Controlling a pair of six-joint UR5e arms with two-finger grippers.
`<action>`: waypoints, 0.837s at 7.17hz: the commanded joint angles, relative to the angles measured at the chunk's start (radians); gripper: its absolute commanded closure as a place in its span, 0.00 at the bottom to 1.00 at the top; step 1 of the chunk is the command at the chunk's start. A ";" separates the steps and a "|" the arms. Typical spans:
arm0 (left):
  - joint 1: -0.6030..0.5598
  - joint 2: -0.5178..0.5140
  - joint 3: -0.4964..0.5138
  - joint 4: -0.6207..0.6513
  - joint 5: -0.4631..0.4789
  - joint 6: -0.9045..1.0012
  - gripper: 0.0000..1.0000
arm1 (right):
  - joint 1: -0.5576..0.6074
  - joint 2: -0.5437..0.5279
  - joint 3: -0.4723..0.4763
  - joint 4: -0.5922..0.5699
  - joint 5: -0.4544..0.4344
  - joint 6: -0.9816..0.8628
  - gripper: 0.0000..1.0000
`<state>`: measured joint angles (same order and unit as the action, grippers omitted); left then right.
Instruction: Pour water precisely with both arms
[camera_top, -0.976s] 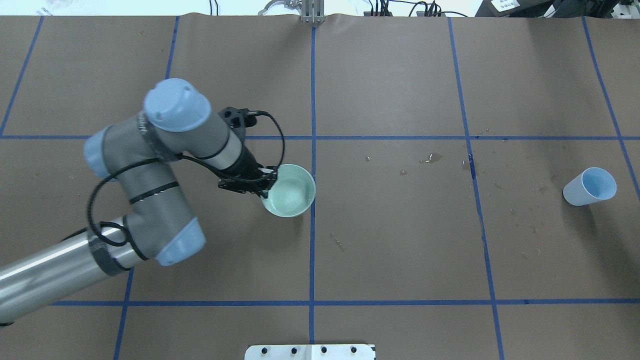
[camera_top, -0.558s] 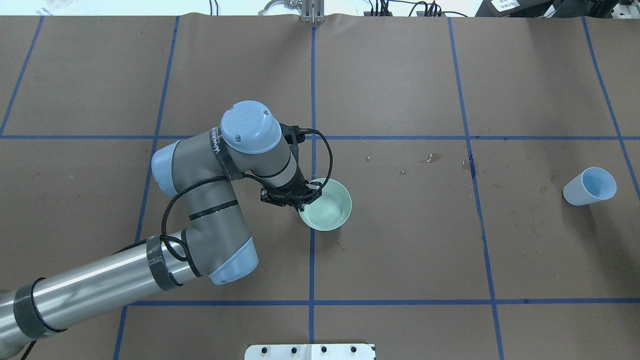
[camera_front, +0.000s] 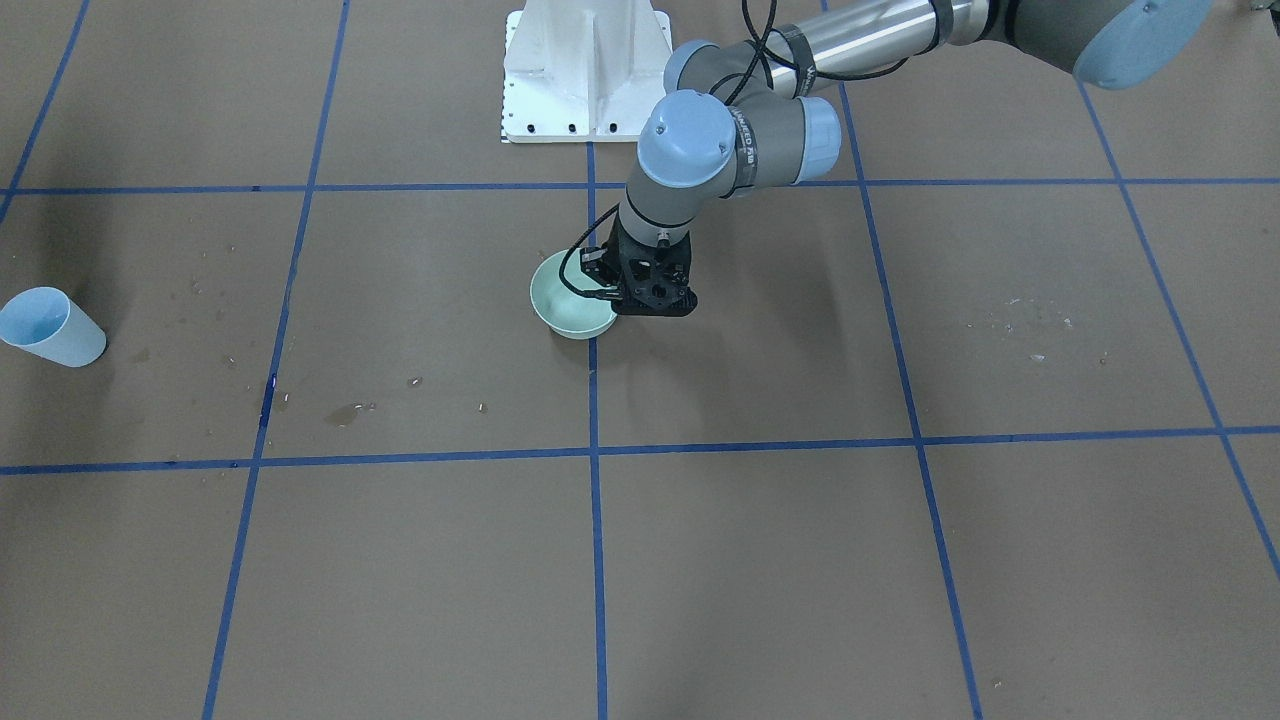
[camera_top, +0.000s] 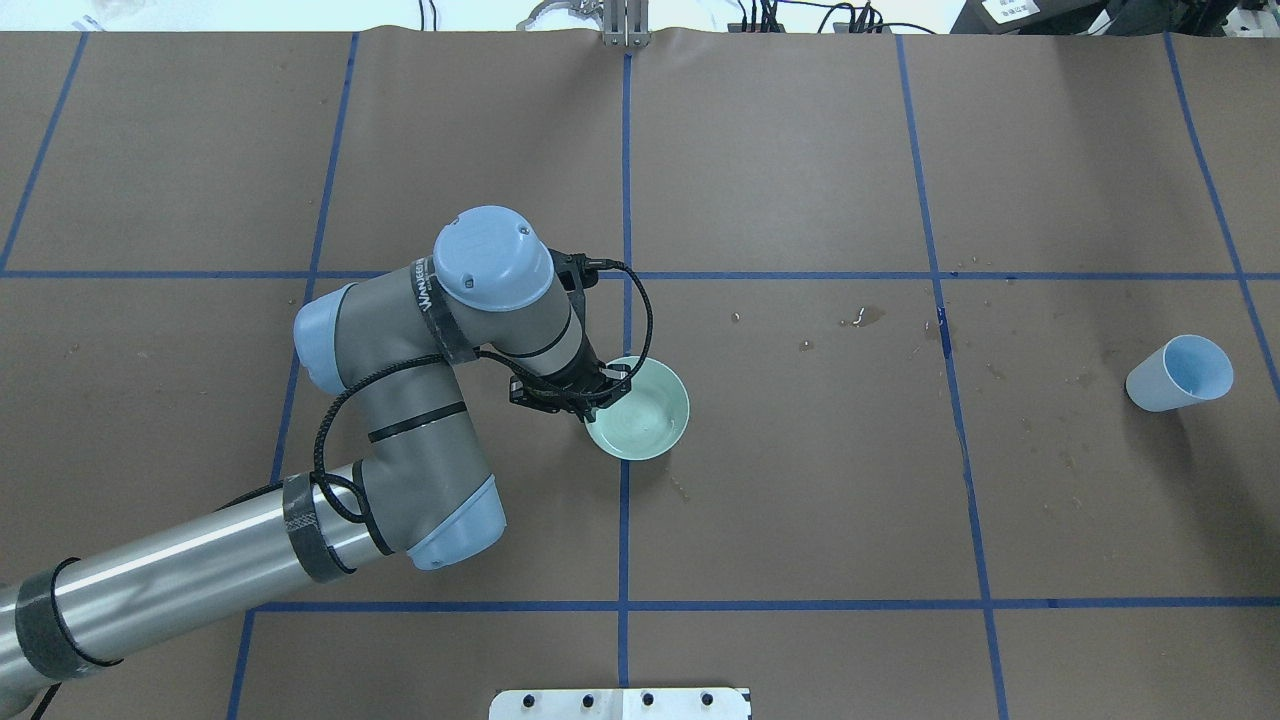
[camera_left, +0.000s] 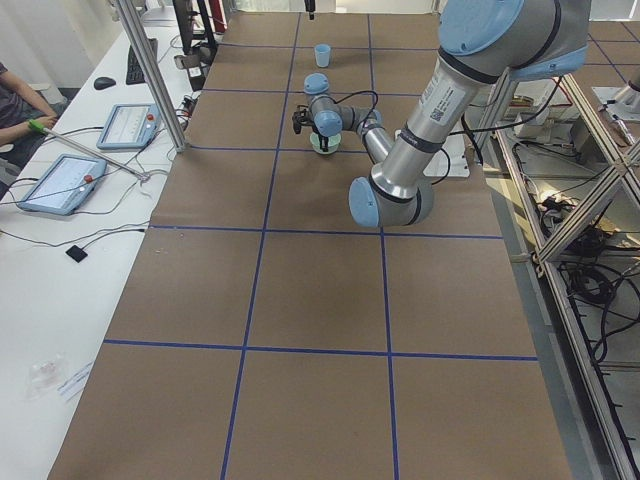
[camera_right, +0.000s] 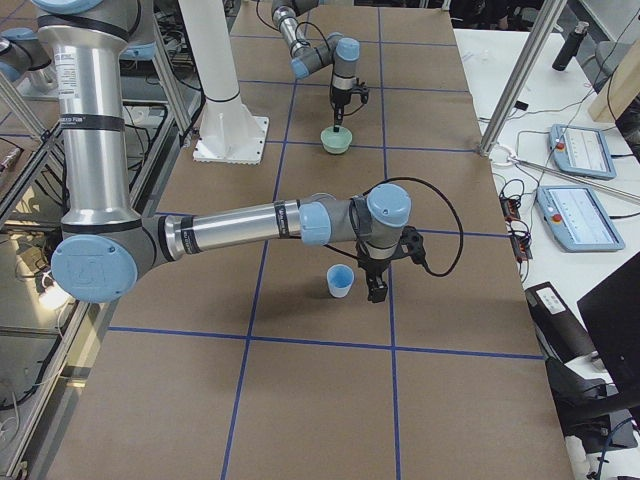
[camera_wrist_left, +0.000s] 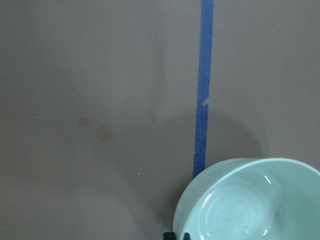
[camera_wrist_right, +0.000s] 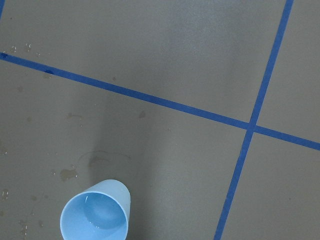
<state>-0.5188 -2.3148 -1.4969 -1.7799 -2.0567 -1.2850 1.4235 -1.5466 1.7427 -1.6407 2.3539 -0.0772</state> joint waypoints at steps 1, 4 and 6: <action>-0.003 0.018 -0.009 -0.001 0.000 0.000 1.00 | 0.000 -0.001 0.001 -0.001 0.001 0.001 0.00; 0.000 0.018 -0.009 -0.001 0.000 -0.005 1.00 | 0.000 -0.003 0.001 -0.001 0.001 0.001 0.00; 0.005 0.018 -0.010 -0.003 0.000 -0.007 1.00 | 0.000 -0.003 0.001 -0.001 0.001 0.001 0.00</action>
<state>-0.5166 -2.2964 -1.5070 -1.7813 -2.0571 -1.2911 1.4235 -1.5490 1.7442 -1.6414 2.3554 -0.0767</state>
